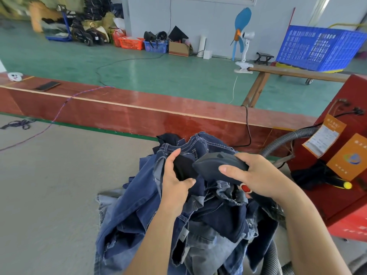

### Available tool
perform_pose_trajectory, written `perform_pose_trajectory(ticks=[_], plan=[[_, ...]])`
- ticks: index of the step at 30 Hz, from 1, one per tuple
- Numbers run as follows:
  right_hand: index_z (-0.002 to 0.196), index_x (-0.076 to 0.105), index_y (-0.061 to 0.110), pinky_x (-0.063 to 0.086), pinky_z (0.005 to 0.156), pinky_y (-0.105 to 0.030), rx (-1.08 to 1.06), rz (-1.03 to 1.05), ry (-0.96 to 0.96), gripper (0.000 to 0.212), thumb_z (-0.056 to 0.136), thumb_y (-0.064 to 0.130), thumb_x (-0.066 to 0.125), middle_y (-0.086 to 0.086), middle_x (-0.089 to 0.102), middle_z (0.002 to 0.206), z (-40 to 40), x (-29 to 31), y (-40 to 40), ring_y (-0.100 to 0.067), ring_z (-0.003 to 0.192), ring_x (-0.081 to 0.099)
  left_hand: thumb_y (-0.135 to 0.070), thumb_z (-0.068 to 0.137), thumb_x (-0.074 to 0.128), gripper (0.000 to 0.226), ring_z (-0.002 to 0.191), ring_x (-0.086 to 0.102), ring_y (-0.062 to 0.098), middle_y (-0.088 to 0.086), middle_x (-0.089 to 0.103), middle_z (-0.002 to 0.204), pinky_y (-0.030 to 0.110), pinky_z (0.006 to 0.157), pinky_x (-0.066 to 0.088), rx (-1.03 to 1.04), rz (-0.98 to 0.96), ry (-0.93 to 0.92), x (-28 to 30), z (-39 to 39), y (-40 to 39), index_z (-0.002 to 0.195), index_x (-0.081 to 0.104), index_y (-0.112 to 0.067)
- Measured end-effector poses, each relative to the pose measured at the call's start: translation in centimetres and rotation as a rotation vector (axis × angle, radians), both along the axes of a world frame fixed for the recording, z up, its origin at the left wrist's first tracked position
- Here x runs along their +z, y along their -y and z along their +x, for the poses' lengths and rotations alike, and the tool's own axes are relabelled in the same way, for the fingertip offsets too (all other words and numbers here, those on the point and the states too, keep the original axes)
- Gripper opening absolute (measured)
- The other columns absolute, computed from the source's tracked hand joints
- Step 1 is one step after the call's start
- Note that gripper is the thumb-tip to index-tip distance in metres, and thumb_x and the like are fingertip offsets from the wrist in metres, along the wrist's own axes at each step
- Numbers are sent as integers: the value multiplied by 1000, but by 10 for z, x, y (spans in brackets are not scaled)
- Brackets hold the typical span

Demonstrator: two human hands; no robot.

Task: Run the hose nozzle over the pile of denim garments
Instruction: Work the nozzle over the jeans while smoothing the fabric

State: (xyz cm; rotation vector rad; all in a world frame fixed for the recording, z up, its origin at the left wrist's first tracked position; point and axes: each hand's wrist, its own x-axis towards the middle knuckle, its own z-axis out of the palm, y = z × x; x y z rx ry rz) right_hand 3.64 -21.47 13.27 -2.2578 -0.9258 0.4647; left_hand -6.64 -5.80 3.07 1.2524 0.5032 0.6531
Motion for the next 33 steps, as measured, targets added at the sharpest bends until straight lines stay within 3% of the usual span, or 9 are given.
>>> perform_pose_trajectory(ticks=[4,8,15,19,23,28,33], plan=[[85,61,22,47,64,-34,-5,-48,52,37,82,58,61,-8,66,71,-2,-1,-4,-25,61,64,21,78,58,88,116,55,10,-8,50,132,28,87,53,-73,57,-45,-2,-1,2,133,42,-46],[84,58,28,43,57,-29,-22,-77,156,33,82,61,60,4,62,59,-8,-4,-11,-12,46,61,21,79,57,89,109,57,2,-14,52,127,20,79,52,-80,52,-68,-4,0,3,128,41,-52],[79,58,27,44,60,-29,23,-95,95,32,82,59,61,3,60,60,0,-2,-1,-15,50,60,19,78,61,89,109,53,-7,-23,48,125,16,77,50,-51,65,-104,-6,3,3,129,39,-50],[77,55,28,42,57,-28,-26,-156,235,35,80,64,59,7,58,57,-3,-4,-4,-8,48,57,17,79,60,86,101,52,-18,-25,47,123,7,74,48,-107,103,-132,-7,5,9,135,36,-43],[83,59,29,45,60,-31,-63,-75,281,35,80,64,58,7,61,64,-8,-2,-10,-7,55,58,19,77,62,82,115,54,5,-10,53,130,25,91,49,-40,6,-122,-4,6,7,137,41,-34],[78,62,26,50,60,-40,-111,125,121,33,77,59,63,1,63,61,3,6,5,-18,53,62,20,78,63,82,122,51,21,-1,50,135,36,95,49,17,-69,-129,-2,3,2,138,42,-32],[78,59,25,44,60,-32,-15,-46,119,35,80,60,61,0,62,61,3,-1,7,-18,52,61,18,78,64,83,114,51,14,-9,50,126,18,77,47,-6,-33,-136,-2,4,2,140,40,-30]])
